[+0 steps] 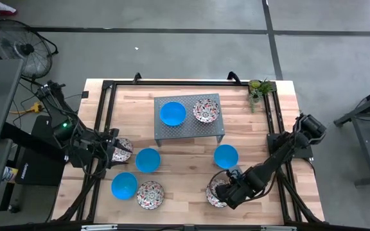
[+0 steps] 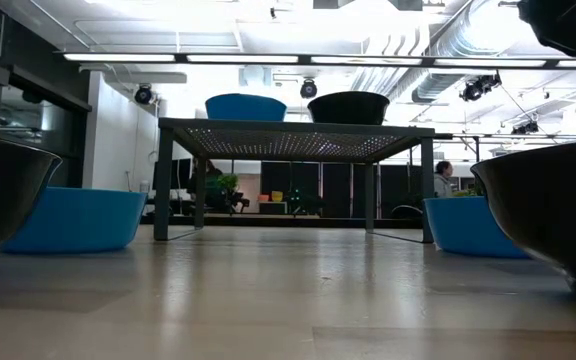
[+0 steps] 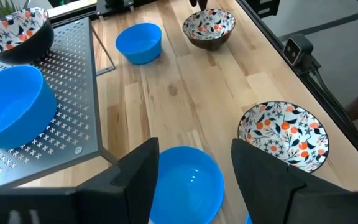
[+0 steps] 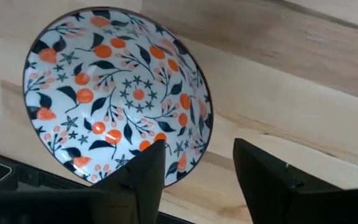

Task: Pick & Place Mini bowls
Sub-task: Stack the white bowl on top of the white bowl on the shelf

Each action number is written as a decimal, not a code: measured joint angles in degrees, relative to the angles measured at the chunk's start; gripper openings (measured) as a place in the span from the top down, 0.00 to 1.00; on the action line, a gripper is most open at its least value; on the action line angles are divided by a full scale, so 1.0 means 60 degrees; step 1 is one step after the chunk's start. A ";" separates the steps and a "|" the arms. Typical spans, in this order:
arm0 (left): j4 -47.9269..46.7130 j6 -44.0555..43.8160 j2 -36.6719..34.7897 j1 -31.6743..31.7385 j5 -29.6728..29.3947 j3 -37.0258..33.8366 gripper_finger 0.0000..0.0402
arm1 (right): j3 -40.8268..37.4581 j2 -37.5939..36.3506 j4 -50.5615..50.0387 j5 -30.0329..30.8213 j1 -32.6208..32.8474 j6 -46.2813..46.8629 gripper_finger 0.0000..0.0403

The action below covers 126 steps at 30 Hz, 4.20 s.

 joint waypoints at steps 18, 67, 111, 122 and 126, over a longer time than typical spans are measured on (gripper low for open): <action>-0.0081 -0.0018 0.0000 0.0011 -0.0018 0.0000 0.51 | -0.0708 0.0540 0.0950 0.0041 -0.0025 0.0035 0.63; -0.0263 -0.0324 0.0000 0.0015 -0.0007 0.0004 0.51 | -0.1308 -0.0079 0.1538 0.0128 -0.0036 0.0087 0.71; -0.0256 -0.0316 0.0000 0.0012 -0.0007 0.0007 0.51 | -0.1325 -0.0564 0.1763 0.0677 -0.0232 -0.1089 1.00; -0.0249 -0.0330 0.0000 0.0015 -0.0009 0.0007 0.51 | -0.1319 -0.1431 0.1562 0.0886 -0.0237 -0.1582 1.00; -0.0247 -0.0353 0.0000 0.0011 -0.0007 0.0007 0.51 | -0.1319 -0.1932 0.1475 0.1028 -0.0237 -0.1862 1.00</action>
